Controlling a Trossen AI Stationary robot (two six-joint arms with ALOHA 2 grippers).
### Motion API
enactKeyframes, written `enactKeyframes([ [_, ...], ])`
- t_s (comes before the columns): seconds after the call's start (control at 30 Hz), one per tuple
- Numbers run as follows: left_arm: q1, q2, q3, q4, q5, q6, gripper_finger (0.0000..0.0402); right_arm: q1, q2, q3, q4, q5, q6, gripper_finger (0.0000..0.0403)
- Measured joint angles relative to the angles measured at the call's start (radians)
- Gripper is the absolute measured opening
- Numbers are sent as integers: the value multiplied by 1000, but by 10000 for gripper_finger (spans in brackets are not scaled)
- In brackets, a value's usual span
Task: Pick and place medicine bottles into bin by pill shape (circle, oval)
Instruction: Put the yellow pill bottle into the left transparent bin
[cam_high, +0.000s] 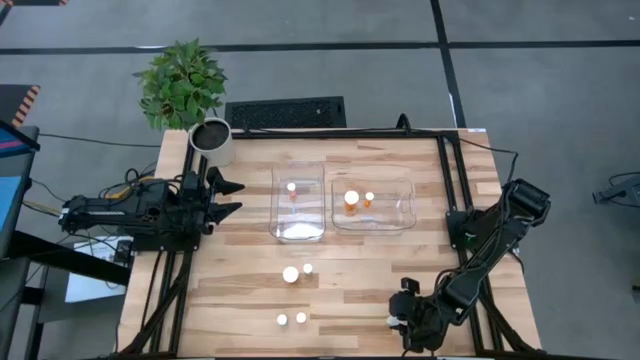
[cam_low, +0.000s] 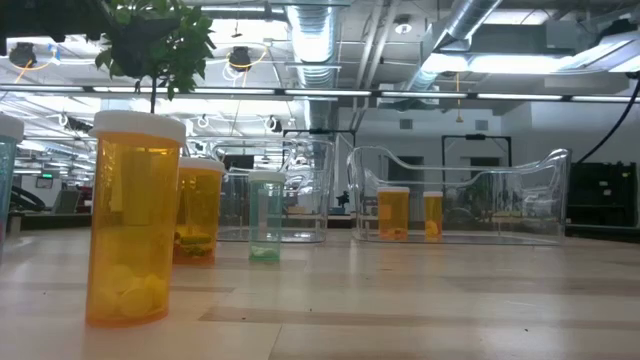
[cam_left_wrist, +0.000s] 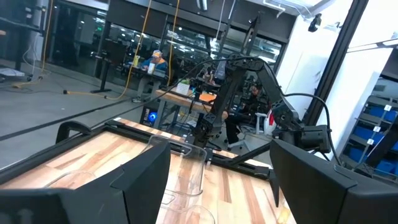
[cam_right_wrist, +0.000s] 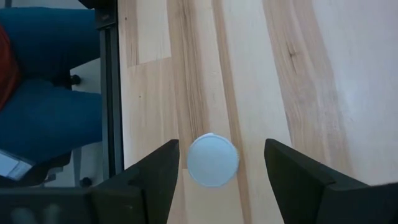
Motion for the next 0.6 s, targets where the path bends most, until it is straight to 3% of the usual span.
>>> enactKeyframes([
  [0.6,0,0,0,0,-26,0,270,9,23,0,23,15,-19,244],
])
